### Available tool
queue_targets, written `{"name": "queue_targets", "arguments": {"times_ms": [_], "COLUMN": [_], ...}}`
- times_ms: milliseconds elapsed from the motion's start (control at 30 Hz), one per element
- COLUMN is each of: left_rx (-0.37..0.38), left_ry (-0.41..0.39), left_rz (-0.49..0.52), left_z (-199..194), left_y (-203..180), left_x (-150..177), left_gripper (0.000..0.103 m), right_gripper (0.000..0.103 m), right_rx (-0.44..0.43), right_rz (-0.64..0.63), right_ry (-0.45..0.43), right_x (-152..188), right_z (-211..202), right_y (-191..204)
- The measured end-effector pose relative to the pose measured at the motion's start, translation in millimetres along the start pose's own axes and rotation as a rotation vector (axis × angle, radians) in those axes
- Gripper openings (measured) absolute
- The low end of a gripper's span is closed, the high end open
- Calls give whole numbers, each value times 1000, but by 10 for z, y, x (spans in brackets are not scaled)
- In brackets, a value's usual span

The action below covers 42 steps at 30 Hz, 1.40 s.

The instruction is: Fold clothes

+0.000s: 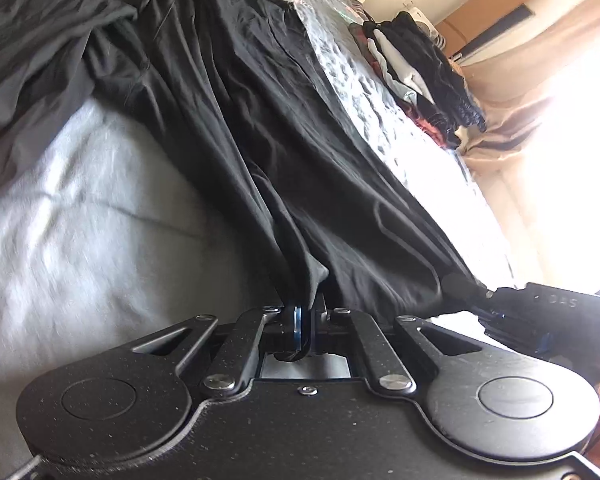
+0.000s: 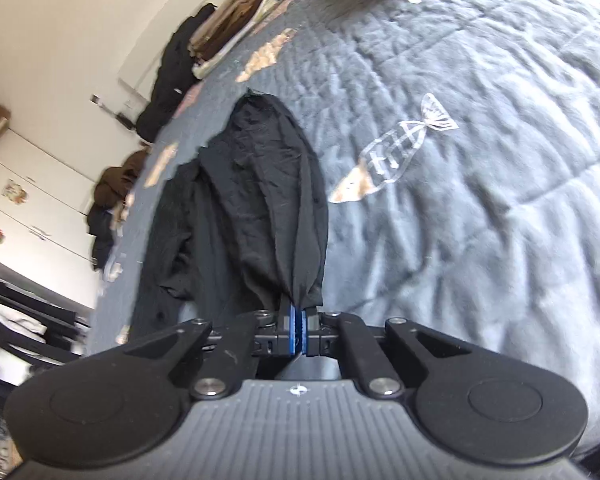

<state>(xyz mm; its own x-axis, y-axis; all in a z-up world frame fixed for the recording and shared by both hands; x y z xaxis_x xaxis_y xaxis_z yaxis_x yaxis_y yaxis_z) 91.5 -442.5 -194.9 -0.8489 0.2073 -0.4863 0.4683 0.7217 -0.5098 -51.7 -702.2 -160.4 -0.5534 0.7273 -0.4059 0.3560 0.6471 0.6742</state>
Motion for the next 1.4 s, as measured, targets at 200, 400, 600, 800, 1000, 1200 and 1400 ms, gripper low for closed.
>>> {"name": "queue_targets", "arguments": {"times_ms": [200, 400, 600, 800, 1000, 1200, 1400], "left_rx": [-35, -141, -290, -333, -372, -344, -219], "left_ry": [-50, -166, -134, -111, -99, -79, -98], "left_rz": [147, 294, 218, 109, 105, 76, 56], "left_z": [-394, -974, -1403, -1699, -1796, -1722, -1629], "left_y": [-88, 37, 853, 1513, 1865, 2185, 2278], "left_x": [-32, -258, -532, -687, -629, -626, -634], "left_gripper": [67, 80, 80, 80, 80, 81, 75], "right_gripper": [35, 67, 71, 71, 71, 76, 79], "right_rx": [107, 68, -109, -183, -166, -93, -84], "right_rz": [-69, -199, -213, -273, -311, -316, -271], "right_ry": [-58, -142, 6, 189, 271, 275, 231], "right_x": [-102, -179, 148, 631, 928, 1086, 1127], "right_z": [-138, -351, 185, 904, 1441, 1718, 1777], "right_y": [52, 477, 982, 1565, 1937, 2012, 2065]}}
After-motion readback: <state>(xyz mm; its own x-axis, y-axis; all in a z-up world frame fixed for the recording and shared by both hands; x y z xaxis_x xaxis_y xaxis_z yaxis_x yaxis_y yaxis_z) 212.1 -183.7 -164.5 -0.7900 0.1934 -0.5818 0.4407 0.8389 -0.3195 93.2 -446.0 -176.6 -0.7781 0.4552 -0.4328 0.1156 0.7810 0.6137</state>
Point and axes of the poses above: each gripper's, at about its wrist camera, not at the fingertips, and z roughly the way its jaws point, y to its left, x to its underside, the point moved 1 cm from there along z, roughly the way its jaws point, and after that the axes turned 4 degrees about -x, right-handed, at the moved point
